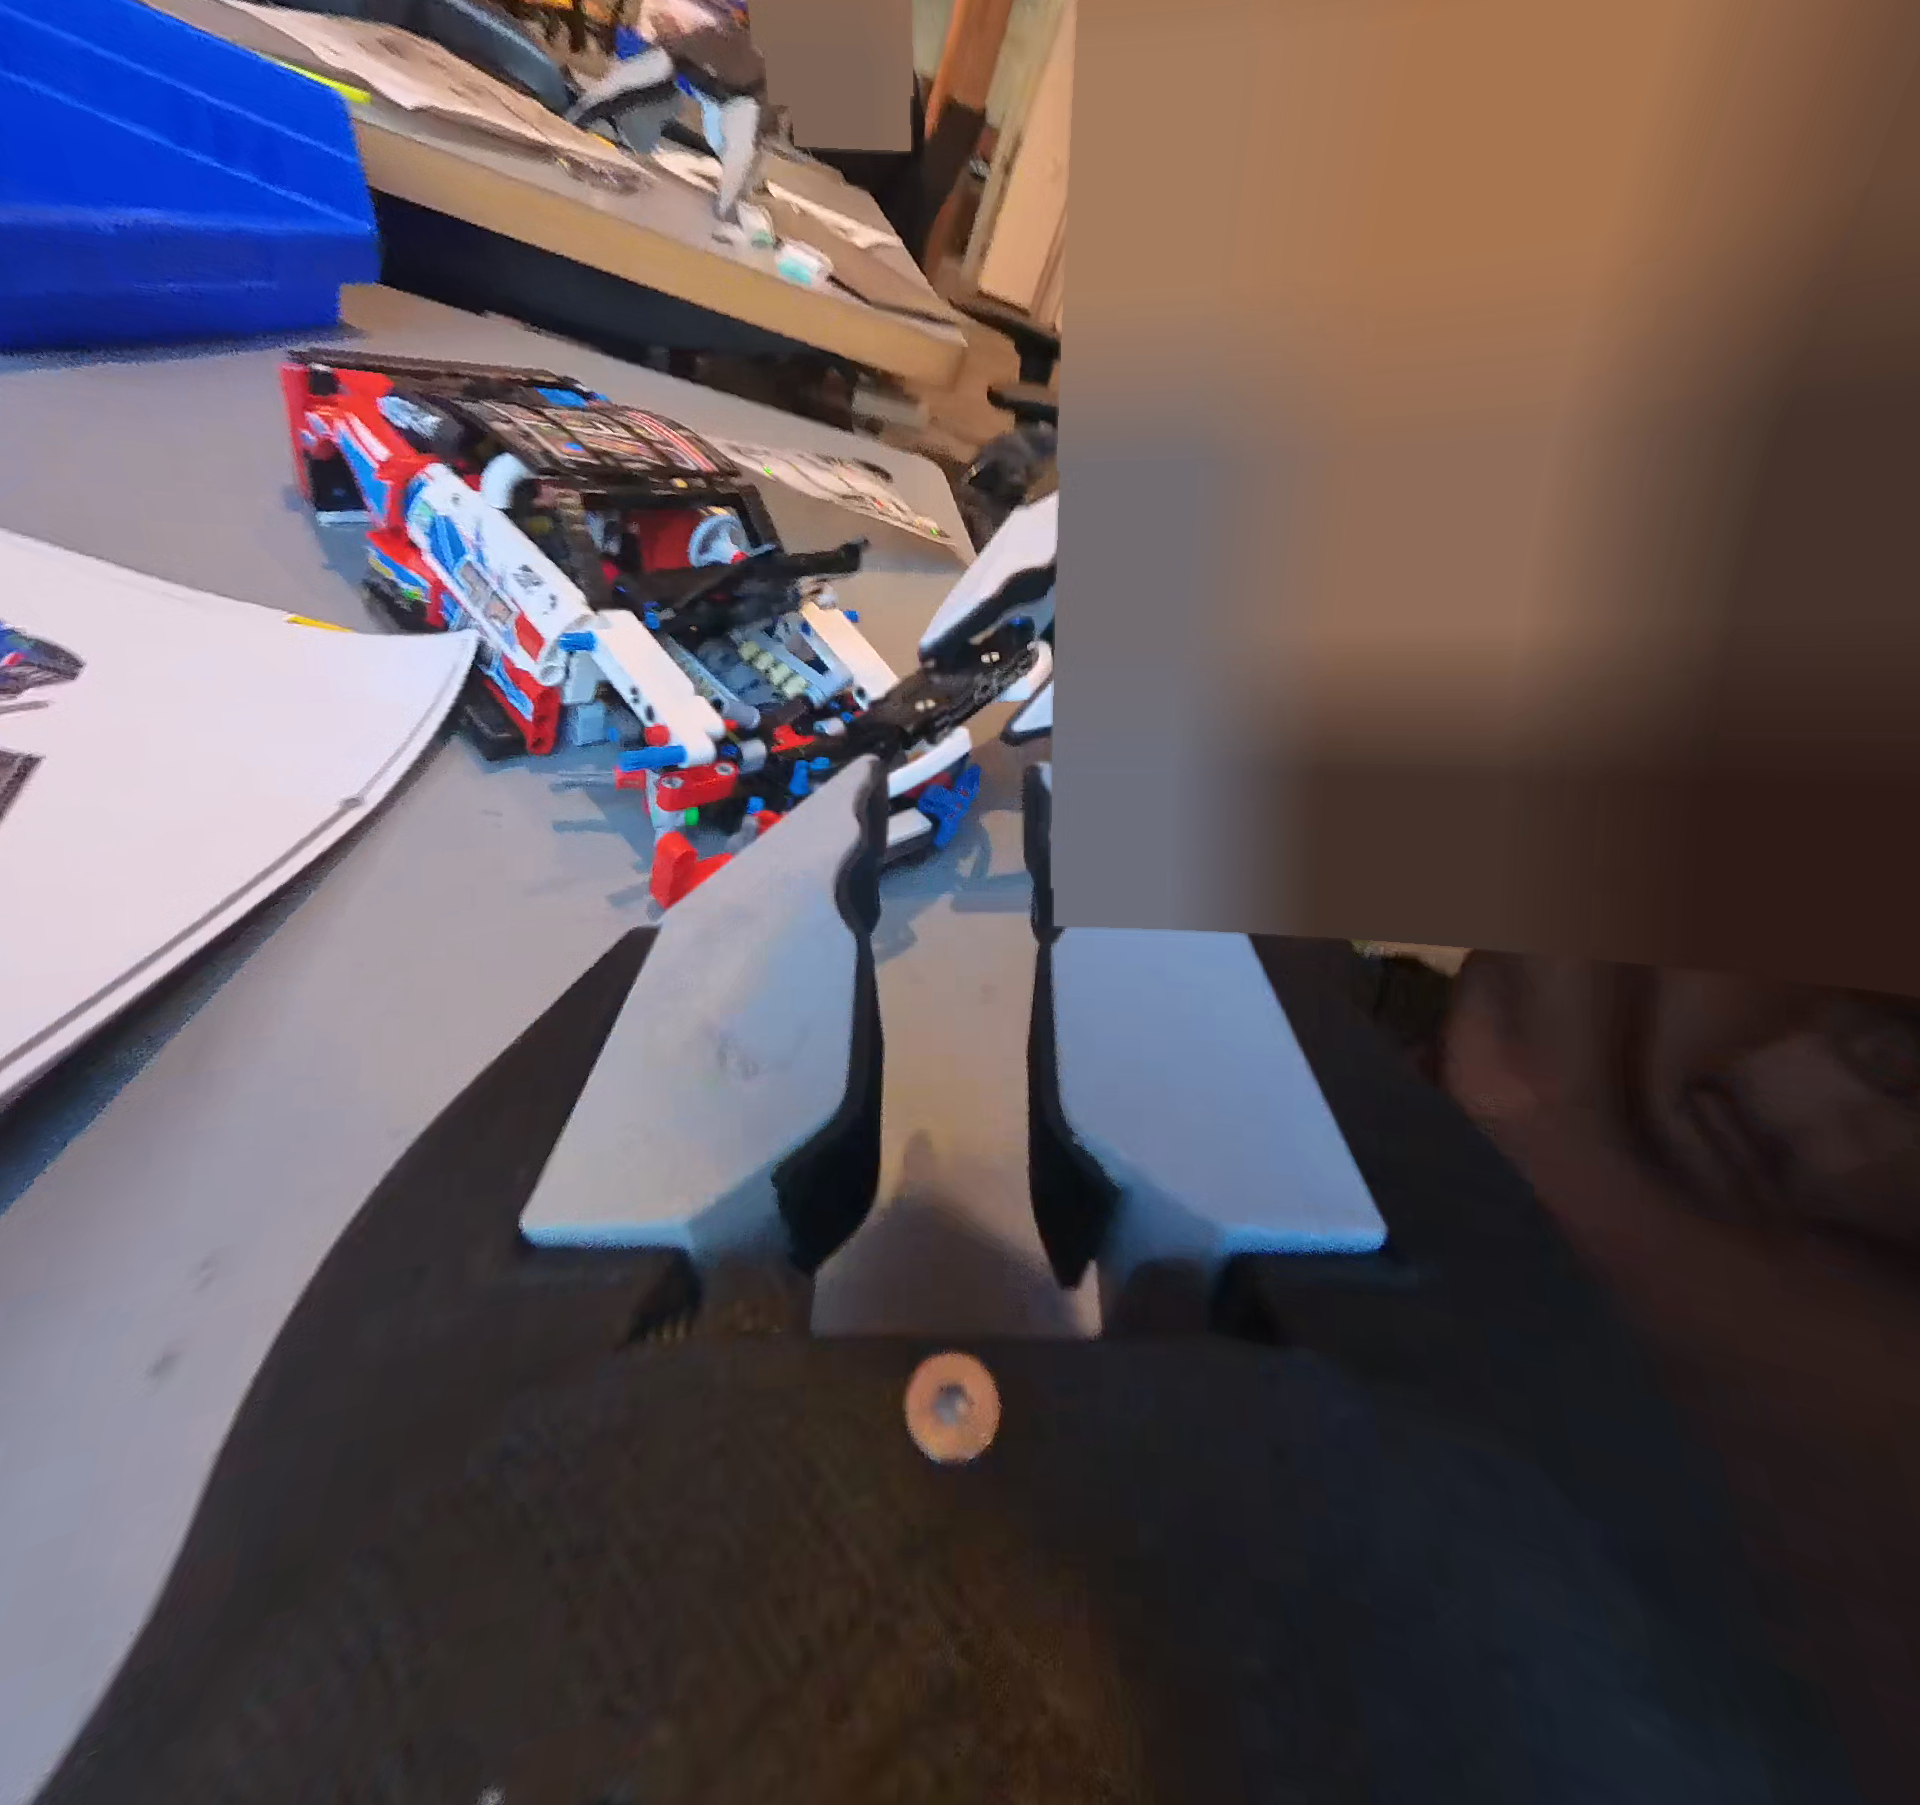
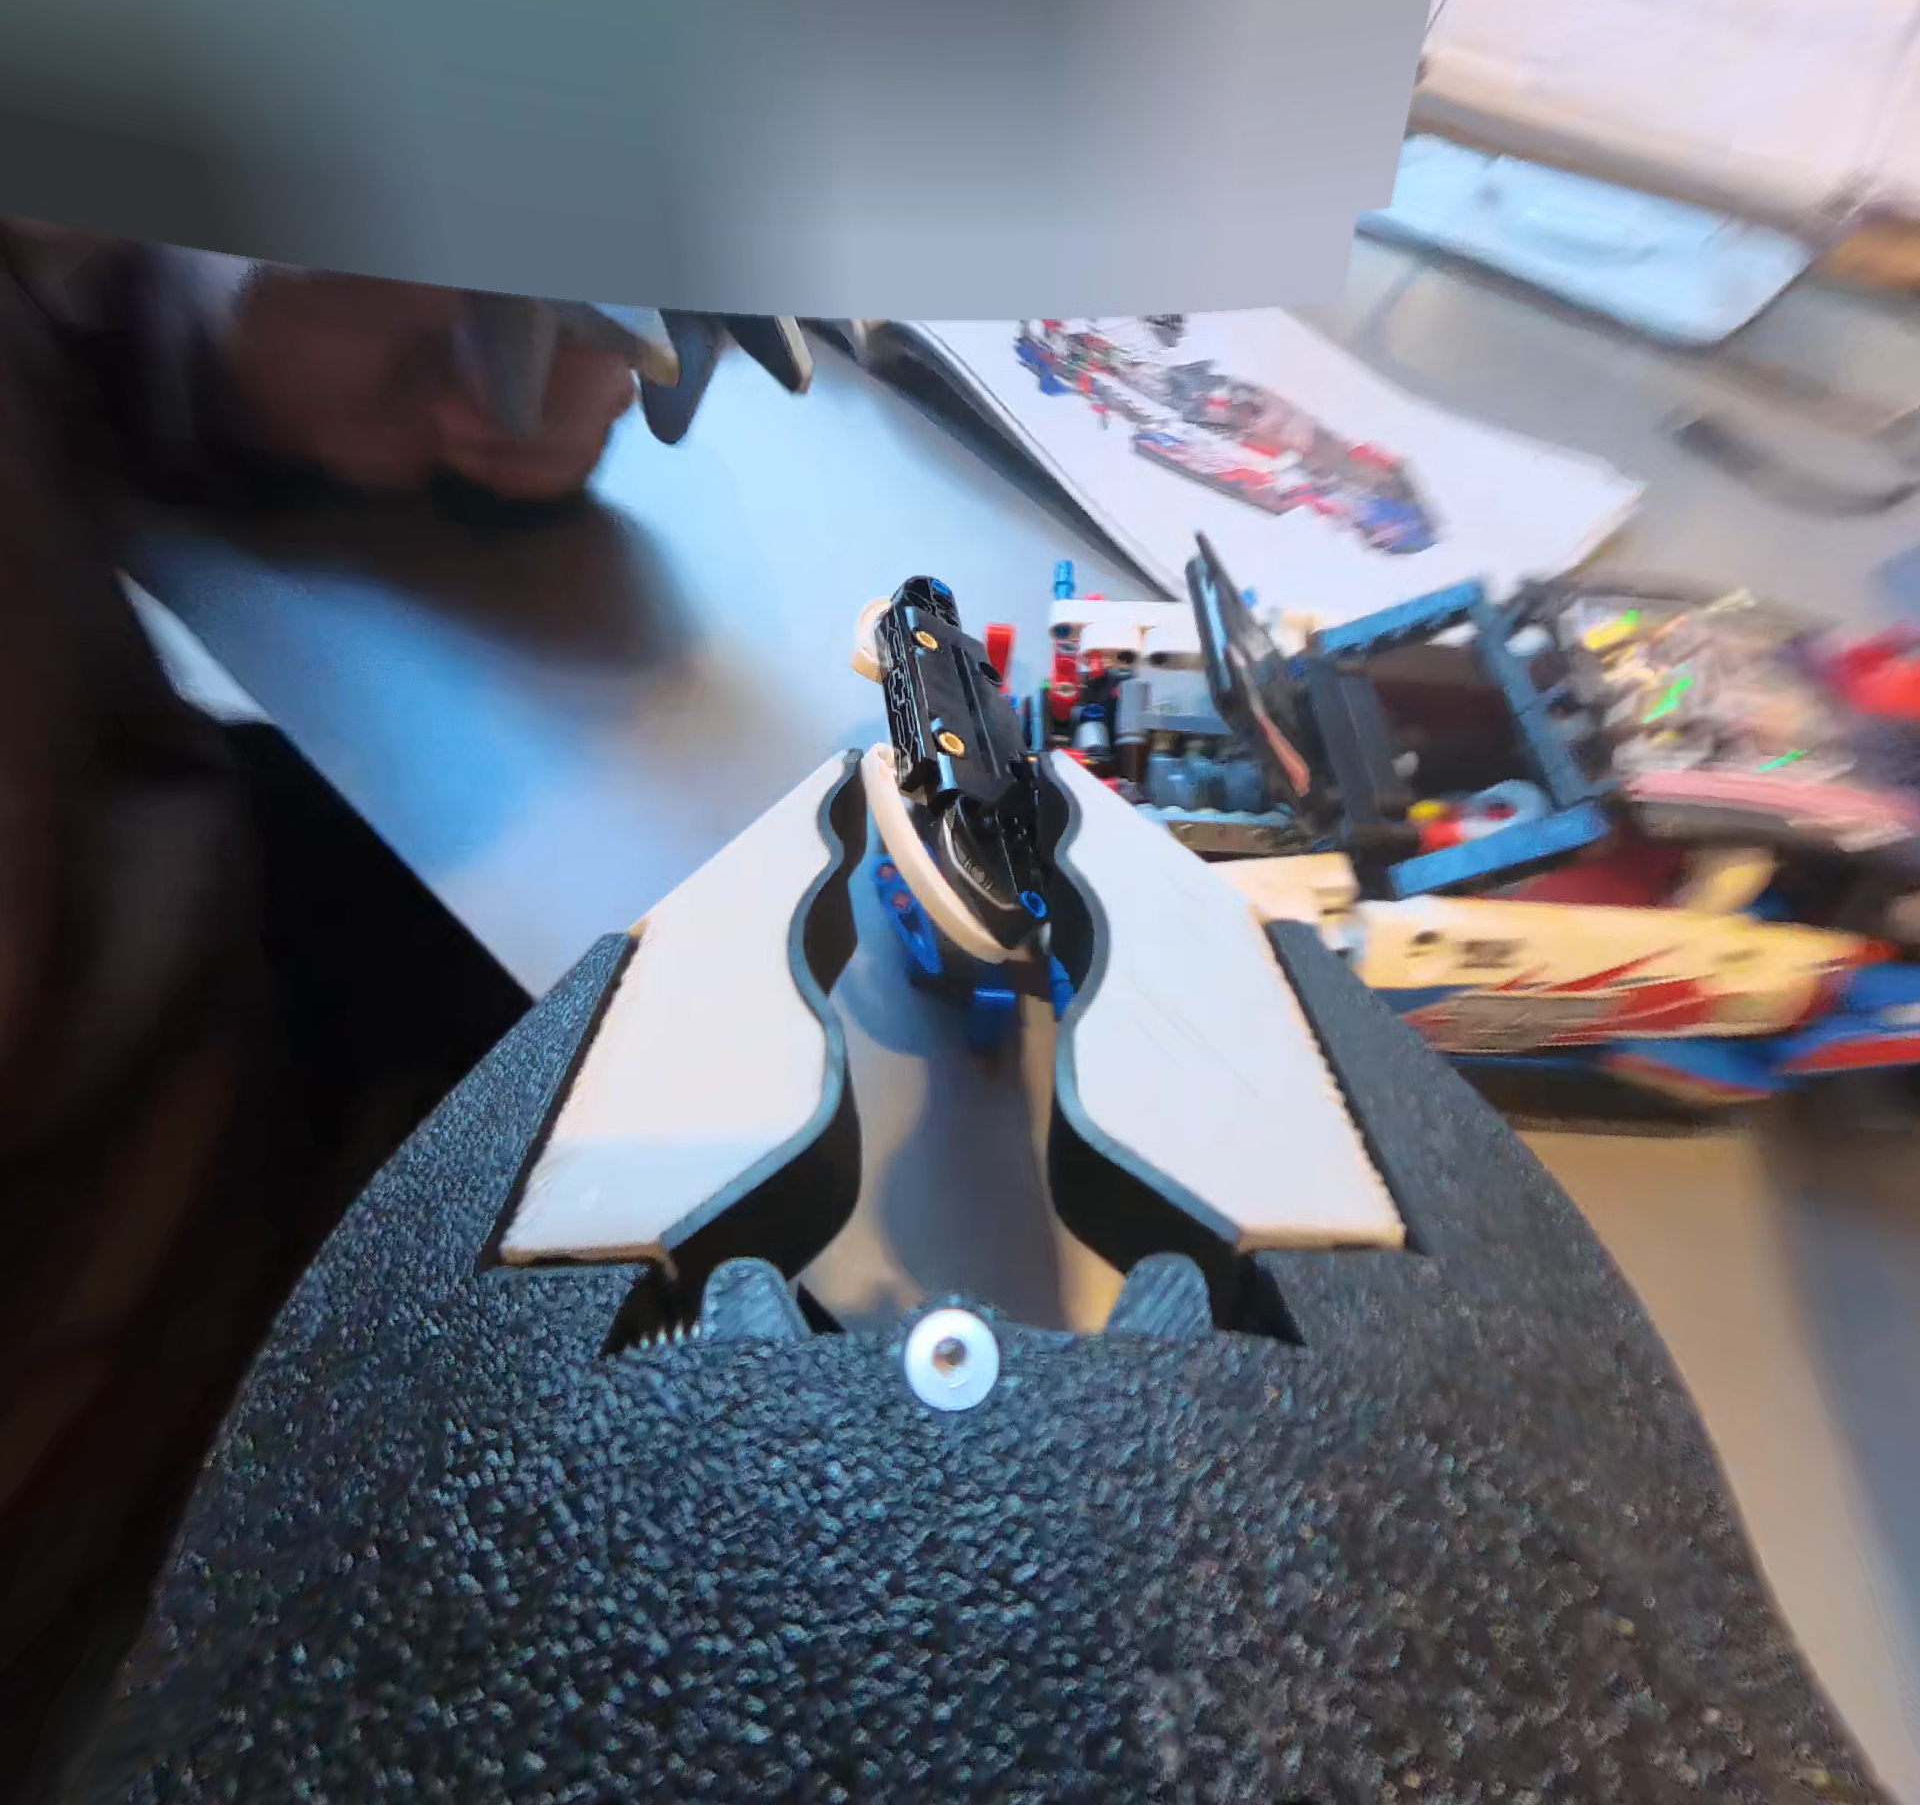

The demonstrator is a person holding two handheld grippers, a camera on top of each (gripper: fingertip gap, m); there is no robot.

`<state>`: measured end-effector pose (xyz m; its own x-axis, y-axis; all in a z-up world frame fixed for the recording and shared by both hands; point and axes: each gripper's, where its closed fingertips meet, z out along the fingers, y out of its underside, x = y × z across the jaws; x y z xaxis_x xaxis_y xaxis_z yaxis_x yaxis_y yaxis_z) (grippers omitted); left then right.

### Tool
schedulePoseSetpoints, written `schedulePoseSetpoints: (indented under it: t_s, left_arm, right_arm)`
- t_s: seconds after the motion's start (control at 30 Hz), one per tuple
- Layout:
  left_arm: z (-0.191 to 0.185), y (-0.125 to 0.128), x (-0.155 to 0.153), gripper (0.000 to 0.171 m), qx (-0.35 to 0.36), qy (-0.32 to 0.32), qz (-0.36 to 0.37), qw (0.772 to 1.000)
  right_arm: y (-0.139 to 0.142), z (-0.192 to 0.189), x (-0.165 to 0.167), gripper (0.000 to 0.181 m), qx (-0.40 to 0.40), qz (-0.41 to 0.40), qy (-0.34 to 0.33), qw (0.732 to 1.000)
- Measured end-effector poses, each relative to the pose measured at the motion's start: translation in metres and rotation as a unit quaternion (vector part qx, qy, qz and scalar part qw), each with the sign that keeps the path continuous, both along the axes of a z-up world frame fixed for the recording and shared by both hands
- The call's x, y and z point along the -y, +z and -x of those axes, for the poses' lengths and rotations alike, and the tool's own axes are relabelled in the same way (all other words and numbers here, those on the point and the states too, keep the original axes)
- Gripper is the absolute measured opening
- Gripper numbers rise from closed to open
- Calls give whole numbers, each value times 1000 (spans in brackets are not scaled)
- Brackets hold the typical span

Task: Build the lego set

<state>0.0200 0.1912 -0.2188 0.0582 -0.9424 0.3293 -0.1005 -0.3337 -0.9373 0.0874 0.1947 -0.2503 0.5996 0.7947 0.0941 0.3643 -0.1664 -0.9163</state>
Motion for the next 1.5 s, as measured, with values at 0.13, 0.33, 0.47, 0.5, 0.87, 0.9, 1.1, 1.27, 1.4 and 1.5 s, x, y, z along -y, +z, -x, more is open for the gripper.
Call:
schedulePoseSetpoints:
  t_s: [0.13,0.33,0.47,0.5,0.87,0.9,1.1,1.27,1.4,1.5]
  left_arm:
    - [-17,-14,4,29,-59,-19,-37,997]
    - [-29,-26,14,55,-93,-84,-22,992]
    - [-29,-22,29,48,-74,-164,20,984]
    - [-28,-17,32,39,-59,-173,17,983]
    - [-26,-13,24,26,-52,-117,-97,987]
    - [-26,-14,19,28,-58,-107,-91,988]
    - [-21,-16,-3,28,-69,-64,-92,991]
    - [-25,-28,-8,28,-106,-59,-78,990]
    - [-26,-31,-14,26,-120,-36,-82,989]
    - [-24,-28,-19,26,-110,-17,-85,990]
  right_arm:
    - [8,3,9,32,69,-89,-12,994]
    - [22,10,28,32,156,-208,-13,966]
    - [28,20,40,32,204,-276,-1,939]
    - [28,22,42,32,210,-289,0,934]
    - [23,16,34,32,236,-317,-28,918]
    - [23,14,32,32,233,-310,-32,921]
    - [15,-8,20,32,252,-284,-73,922]
    - [13,-29,14,32,257,-265,-100,924]
    - [12,-33,12,32,250,-258,-106,927]
    - [12,-32,11,32,239,-253,-108,931]
